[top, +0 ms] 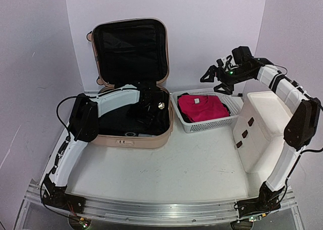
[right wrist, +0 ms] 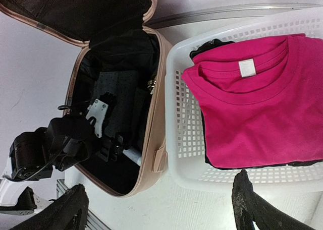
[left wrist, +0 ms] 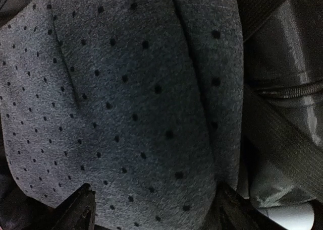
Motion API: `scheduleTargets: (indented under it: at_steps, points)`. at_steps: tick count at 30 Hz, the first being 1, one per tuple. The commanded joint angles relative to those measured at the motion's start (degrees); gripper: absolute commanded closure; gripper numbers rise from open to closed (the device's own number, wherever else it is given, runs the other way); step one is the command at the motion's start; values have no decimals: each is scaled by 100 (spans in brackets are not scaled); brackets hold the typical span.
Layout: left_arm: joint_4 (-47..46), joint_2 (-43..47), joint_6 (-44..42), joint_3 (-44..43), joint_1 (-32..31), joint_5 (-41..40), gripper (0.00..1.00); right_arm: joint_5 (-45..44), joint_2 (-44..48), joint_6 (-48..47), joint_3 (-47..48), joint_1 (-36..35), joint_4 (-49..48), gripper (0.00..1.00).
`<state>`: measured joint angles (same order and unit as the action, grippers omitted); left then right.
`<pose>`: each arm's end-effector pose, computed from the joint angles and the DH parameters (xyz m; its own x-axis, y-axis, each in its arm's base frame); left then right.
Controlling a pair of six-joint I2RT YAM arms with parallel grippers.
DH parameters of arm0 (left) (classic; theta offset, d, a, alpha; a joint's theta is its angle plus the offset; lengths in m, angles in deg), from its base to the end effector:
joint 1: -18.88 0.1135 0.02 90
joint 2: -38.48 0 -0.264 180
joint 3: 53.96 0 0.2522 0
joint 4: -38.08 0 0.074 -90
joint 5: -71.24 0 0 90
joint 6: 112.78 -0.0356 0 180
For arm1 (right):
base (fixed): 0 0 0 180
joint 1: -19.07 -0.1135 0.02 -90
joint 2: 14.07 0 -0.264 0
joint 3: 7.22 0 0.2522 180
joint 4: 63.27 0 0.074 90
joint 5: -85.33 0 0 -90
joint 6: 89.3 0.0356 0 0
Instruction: Open, take out, and arrange the luggage
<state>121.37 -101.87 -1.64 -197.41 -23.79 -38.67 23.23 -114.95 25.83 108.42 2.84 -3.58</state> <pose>0.3710 -0.3255 0.1897 -0.8902 0.3594 -0.2799 0.2933 0.9223 0.2515 0.3682 0.1245 0.3625 -0.8539 0.1423 -0.5006 -0.2236 0.7682 0.5998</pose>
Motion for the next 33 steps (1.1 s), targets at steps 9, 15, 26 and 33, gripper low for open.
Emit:
scheduleTargets:
  at_steps: [9,15,26,33]
  points:
    - [-45,59,189,-190,-4,446,8,448,89,226,-372,-224,-366,2]
    - [-80,-220,54,-214,-65,282,7,346,-242,385,-140,-477,-359,2]
    - [-122,-119,-128,-179,69,158,46,-203,-1151,1225,788,-1155,-519,9]
    - [-238,-53,-174,-30,218,721,67,-359,-1376,1780,1018,-1307,-821,9]
